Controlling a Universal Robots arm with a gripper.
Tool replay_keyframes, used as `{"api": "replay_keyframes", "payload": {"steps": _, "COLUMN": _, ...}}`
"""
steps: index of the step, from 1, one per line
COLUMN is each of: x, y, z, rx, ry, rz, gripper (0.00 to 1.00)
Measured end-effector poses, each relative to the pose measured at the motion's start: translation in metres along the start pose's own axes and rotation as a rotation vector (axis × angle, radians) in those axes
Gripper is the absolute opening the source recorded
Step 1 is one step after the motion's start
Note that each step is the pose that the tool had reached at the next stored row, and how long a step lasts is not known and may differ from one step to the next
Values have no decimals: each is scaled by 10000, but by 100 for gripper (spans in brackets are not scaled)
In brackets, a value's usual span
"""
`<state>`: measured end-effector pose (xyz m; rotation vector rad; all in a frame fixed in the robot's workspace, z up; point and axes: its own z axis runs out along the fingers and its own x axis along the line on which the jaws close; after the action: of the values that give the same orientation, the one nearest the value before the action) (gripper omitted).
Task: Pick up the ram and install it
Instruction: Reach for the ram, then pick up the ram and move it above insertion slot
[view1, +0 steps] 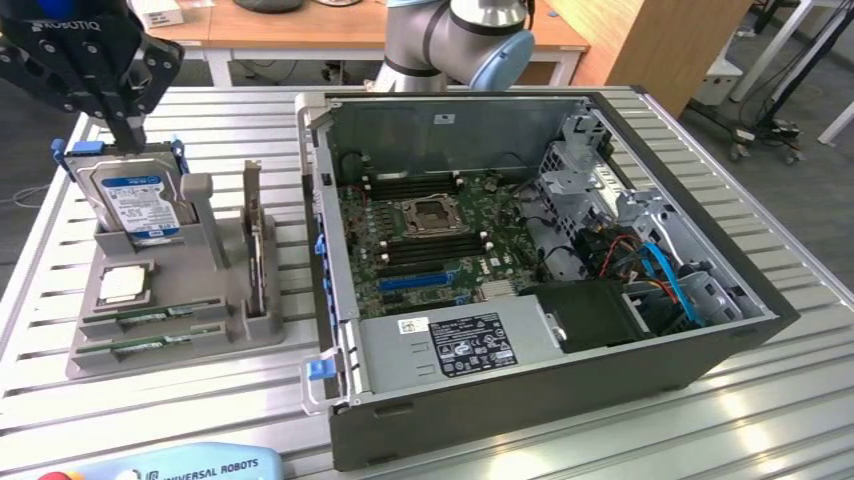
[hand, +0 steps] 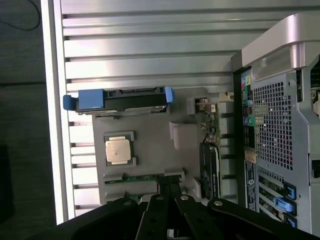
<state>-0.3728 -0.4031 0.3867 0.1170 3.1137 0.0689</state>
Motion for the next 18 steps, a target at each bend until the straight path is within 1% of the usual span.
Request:
{"api": "replay_keyframes", "payload": {"steps": 10, "x": -12, "y": -157, "z": -7, "rx": 0, "ry": 0, "rz": -1, "gripper": 10}}
{"api": "replay_keyframes", "payload": {"steps": 18, "x": -12, "y": -162, "z": -7, "rx": 0, "ry": -1, "rz": 0, "gripper": 10}}
